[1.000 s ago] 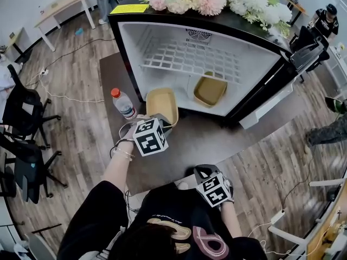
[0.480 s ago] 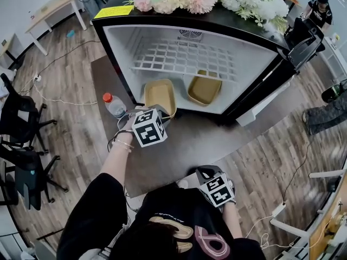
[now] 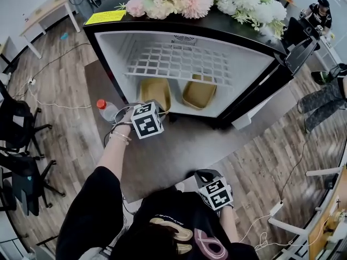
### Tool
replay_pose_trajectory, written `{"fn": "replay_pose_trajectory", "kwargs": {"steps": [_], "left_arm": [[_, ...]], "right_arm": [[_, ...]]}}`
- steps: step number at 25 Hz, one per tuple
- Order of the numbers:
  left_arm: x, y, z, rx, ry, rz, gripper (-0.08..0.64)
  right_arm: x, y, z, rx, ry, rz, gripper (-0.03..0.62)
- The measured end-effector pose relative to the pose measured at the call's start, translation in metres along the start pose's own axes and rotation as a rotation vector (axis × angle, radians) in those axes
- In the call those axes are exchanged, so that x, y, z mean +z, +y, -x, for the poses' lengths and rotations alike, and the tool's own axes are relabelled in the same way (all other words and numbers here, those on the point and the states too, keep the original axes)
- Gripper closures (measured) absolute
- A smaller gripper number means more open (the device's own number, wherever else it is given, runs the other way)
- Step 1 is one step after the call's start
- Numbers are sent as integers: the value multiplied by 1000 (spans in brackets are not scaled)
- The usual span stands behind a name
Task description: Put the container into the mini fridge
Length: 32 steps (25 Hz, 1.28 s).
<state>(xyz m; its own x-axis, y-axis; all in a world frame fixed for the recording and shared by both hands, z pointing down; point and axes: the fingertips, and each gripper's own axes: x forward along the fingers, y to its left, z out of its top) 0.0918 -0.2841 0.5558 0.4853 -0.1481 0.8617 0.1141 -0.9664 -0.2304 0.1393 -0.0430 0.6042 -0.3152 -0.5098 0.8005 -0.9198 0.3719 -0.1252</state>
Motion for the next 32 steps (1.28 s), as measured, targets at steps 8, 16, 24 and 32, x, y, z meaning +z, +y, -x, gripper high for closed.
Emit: {"fn": "replay_pose_trajectory", "kwargs": {"steps": [8,16,24,32], "left_arm": [[-6,19,-14,0,8,25,540],[1,35,-22,-4,28,-15,540],[-1,42,-29,14,45,-22,538],[-2,58,-30,138,16,-13,529]], "right_arm": [[-6,-8,2,-27,15,-32,584],[-2,-15,-1,-44,11,-45,583],[-8,-20,2,-60,35,-56,583],[-7,-14,1,-32,15,-99,583]]}}
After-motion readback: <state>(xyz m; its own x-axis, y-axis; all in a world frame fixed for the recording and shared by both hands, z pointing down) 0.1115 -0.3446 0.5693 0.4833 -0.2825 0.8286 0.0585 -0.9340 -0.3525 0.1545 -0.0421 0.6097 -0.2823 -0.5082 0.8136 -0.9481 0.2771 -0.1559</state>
